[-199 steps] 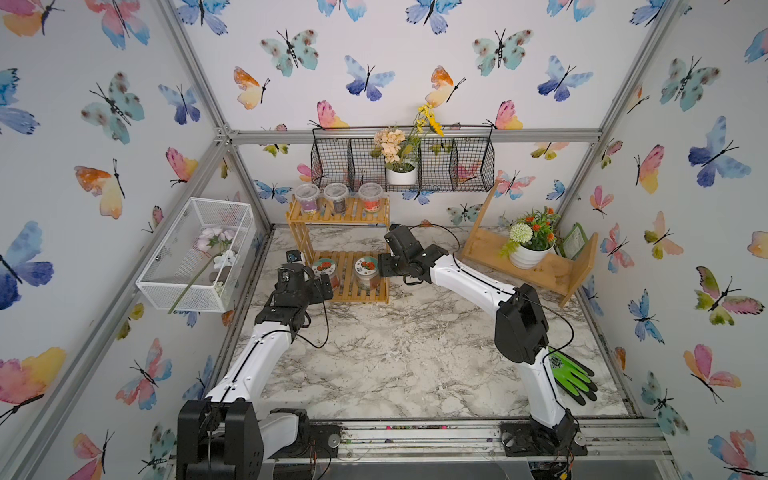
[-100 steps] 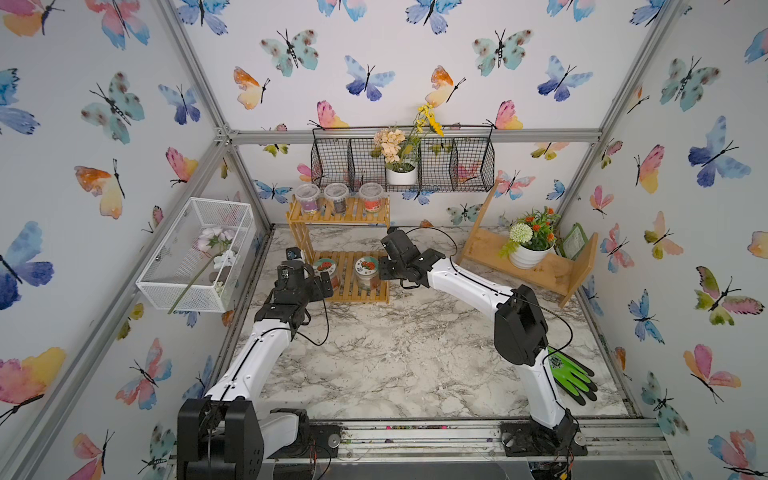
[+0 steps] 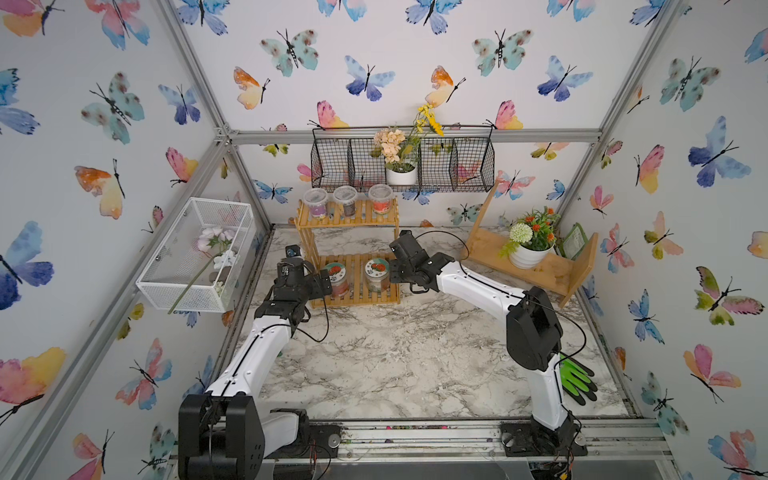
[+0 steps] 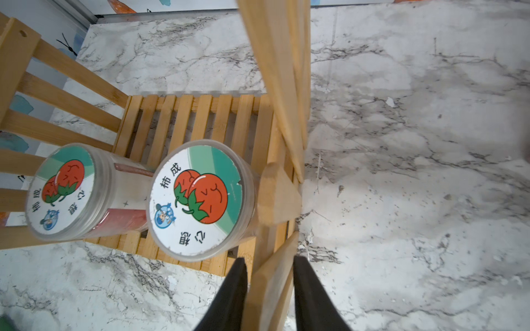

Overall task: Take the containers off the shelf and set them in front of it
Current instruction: Adjust the shelf at the center of the board.

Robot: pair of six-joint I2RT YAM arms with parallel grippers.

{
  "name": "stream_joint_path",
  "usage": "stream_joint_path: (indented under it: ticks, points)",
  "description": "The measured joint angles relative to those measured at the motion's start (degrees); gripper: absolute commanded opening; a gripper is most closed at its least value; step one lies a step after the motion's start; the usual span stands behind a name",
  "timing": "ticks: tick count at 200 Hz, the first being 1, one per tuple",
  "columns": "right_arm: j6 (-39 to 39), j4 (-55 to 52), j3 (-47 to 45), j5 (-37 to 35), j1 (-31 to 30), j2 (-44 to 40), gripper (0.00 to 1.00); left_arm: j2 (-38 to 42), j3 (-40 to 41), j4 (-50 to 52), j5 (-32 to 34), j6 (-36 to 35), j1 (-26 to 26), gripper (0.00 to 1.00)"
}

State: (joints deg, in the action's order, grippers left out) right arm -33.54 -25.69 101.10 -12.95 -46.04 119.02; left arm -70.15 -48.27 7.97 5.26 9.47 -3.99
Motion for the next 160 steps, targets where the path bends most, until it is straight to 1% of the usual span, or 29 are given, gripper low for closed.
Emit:
stream_joint_path:
  ticks: [53,70,106,122,134,149,160]
  points:
    - [-0.33,0.55,-5.84,-1.01,1.36,-4.22,0.29,-3.34,-2.86,0.28,-0.02,0.0,0.2,0.99]
    - [-0.33,0.79,-7.8,-1.05,1.81,-5.6,0.29,-4.61,-4.24,0.61,-0.04,0.04,0.2,1.0]
    - [-0.33,0.57,-9.68,-1.22,2.75,-7.19,0.29,-8.48,-6.78,1.81,-0.61,-0.02,-0.02,0.95]
    - [-0.33,0.59,-10.14,-1.25,3.02,-7.52,0.29,-10.38,-7.78,2.64,-1.22,-0.17,-0.74,0.89]
    - [-0.35,0.7,-10.47,-1.25,3.21,-7.72,0.29,-11.56,-8.33,2.93,-1.44,-0.22,-1.55,0.83]
    - [-0.42,0.72,-10.93,-1.27,3.45,-8.09,0.29,-12.61,-8.74,3.15,-1.53,-0.17,-2.84,0.72]
    - [-0.46,0.76,-11.43,-1.33,3.65,-8.46,0.29,-13.09,-9.01,3.3,-1.55,-0.28,-3.65,0.67]
